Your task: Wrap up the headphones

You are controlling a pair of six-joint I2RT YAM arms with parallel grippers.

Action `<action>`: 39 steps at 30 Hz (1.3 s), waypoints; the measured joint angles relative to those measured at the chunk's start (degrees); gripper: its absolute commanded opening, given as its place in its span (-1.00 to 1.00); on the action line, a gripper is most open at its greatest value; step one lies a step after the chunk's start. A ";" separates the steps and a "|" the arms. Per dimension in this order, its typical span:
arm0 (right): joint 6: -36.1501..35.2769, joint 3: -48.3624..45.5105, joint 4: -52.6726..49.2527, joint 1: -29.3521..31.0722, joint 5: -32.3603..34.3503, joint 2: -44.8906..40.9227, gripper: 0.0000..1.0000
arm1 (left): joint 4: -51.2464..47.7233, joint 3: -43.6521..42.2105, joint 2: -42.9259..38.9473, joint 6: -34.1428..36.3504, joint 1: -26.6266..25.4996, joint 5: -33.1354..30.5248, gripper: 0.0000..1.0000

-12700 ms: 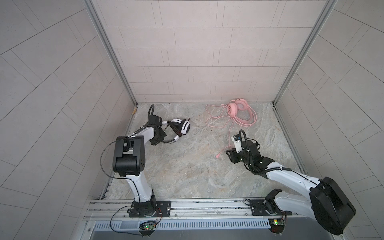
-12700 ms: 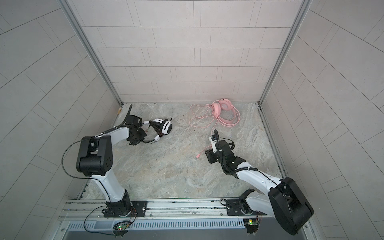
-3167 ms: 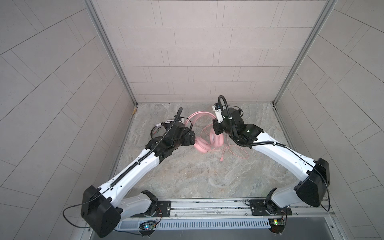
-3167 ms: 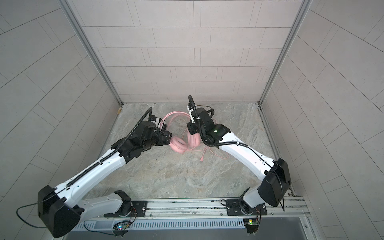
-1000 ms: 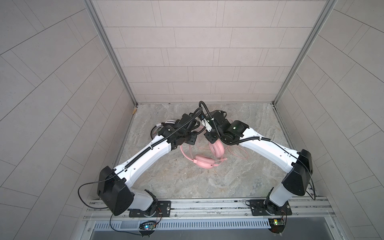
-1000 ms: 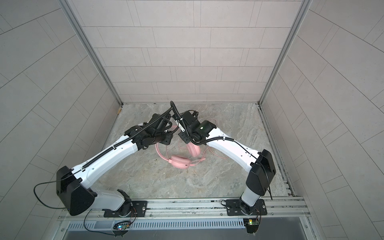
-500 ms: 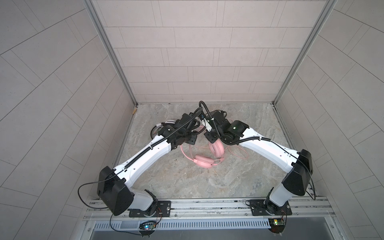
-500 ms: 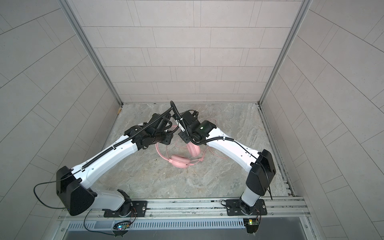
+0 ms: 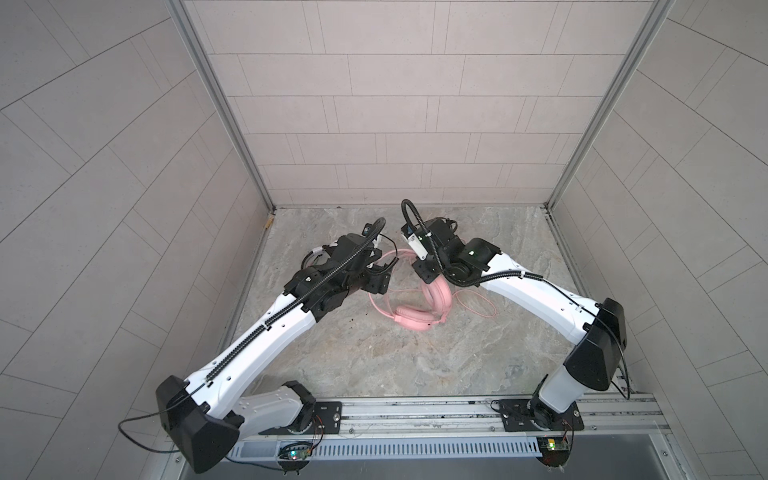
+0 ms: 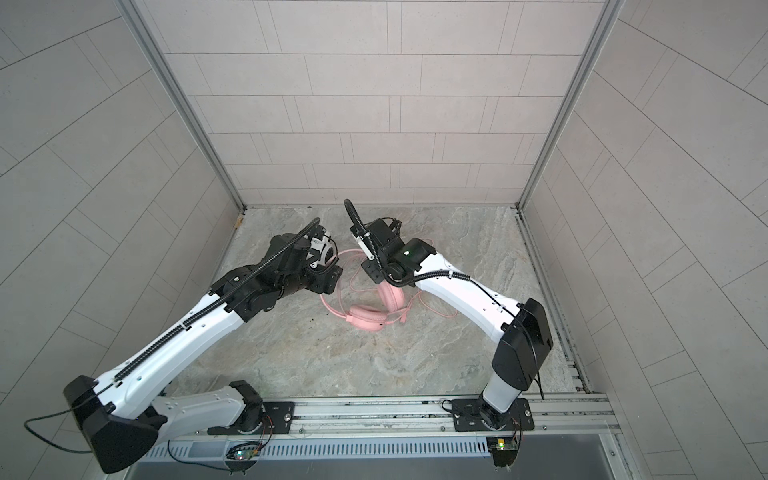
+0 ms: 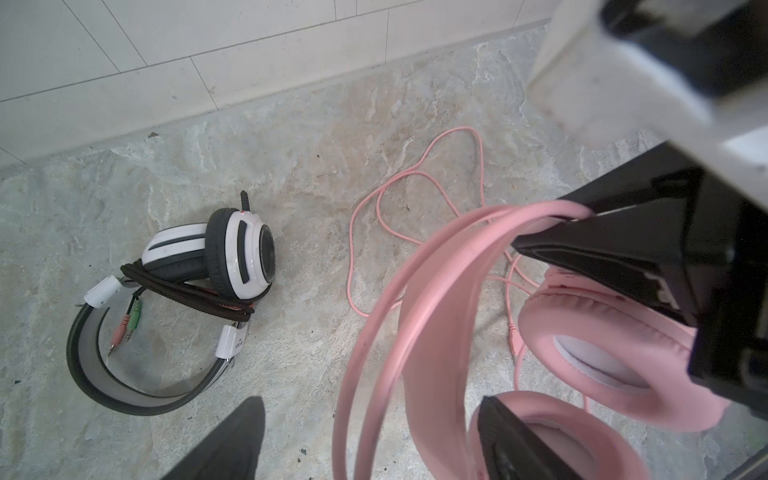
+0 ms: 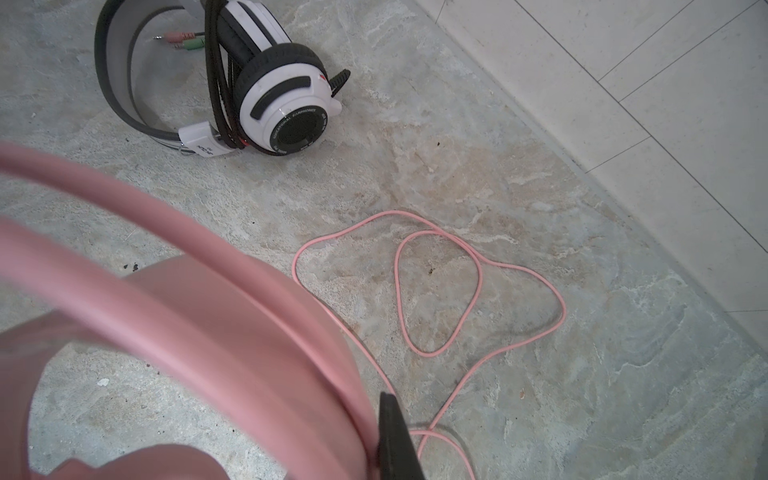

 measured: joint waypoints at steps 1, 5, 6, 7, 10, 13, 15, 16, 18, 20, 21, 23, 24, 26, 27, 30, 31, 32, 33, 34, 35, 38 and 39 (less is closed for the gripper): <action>0.09 0.00 -0.07 0.02 0.00 0.00 -0.89 | -0.09 0.00 0.48 0.17 0.00 0.00 0.70; 0.17 0.33 -0.83 0.02 0.17 0.07 -0.89 | -0.87 0.00 3.19 0.68 -0.31 -0.63 0.71; 0.20 0.44 -1.05 0.02 0.26 0.07 -0.89 | -1.07 0.00 3.65 0.70 -0.55 -1.07 0.71; 0.22 0.48 -1.16 0.02 0.37 0.07 -0.89 | -1.22 0.02 3.93 0.74 -0.92 -1.62 0.72; 0.63 0.61 -1.31 0.04 0.61 0.15 -0.89 | -2.21 0.70 4.31 1.07 -2.64 -4.09 0.73; 1.36 1.51 -1.55 0.04 0.61 1.05 -0.89 | -3.08 2.43 5.16 1.42 -4.68 -7.48 0.73; 1.70 2.01 -1.55 0.07 0.57 1.79 -0.89 | -3.43 3.43 6.12 1.77 -5.95 -9.92 0.73; 1.88 2.05 -1.51 0.07 0.48 2.03 -0.89 | -3.67 3.80 6.69 1.81 -6.36 -11.15 0.73; 2.01 2.05 -1.77 0.17 0.28 2.25 -0.89 | -3.98 3.89 7.65 1.92 -6.91 -13.14 0.72; 2.12 2.05 -1.90 0.33 0.13 2.32 -0.89 | -4.72 3.89 8.61 2.08 -7.17 -14.91 0.61; 2.19 2.05 -1.90 0.42 0.09 2.32 -0.88 | -4.81 3.89 8.94 2.05 -7.17 -15.67 0.56; 2.25 2.05 -1.95 0.57 -0.09 2.32 -0.89 | -4.94 3.91 9.35 2.23 -7.17 -17.05 0.46; 2.27 2.05 -2.01 0.68 -0.11 2.32 -0.89 | -5.01 3.89 9.44 2.23 -7.17 -17.55 0.44; 2.34 2.05 -2.01 0.72 -0.26 2.32 -0.89 | -5.03 3.91 9.64 2.60 -7.17 -18.67 0.42; 2.34 2.05 -1.90 0.72 -0.31 2.32 -0.88 | -5.03 3.91 9.81 2.64 -7.17 -19.15 0.37; 2.54 2.05 -1.84 0.70 -0.52 2.32 -0.89 | -4.85 3.91 10.73 2.75 -7.17 -19.89 0.05; 2.56 2.05 -1.81 0.70 -0.52 2.32 -0.89 | -4.76 3.93 11.06 2.91 -7.17 -20.06 -0.01; 2.58 2.05 -1.95 0.68 -0.48 2.32 -0.89 | -4.79 3.93 11.32 3.04 -7.19 -20.28 -0.09; 2.58 2.05 -2.03 0.63 -0.48 2.32 -0.89 | -4.83 3.93 11.47 3.02 -7.23 -20.52 -0.25; 2.58 2.05 -2.08 0.59 -0.44 2.32 -0.89 | -4.79 3.93 11.61 3.04 -7.23 -20.72 -0.31; 2.49 2.05 -2.03 0.57 -0.42 2.32 -0.89 | -4.74 3.93 11.72 3.21 -7.23 -20.98 -0.31; 2.49 2.05 -2.03 0.52 -0.59 2.32 -0.89 | -4.76 3.93 11.87 3.50 -7.23 -21.38 -0.31; 2.49 2.05 -2.03 0.52 -0.68 2.32 -0.89 | -4.74 3.93 11.87 3.52 -7.23 -21.40 -0.31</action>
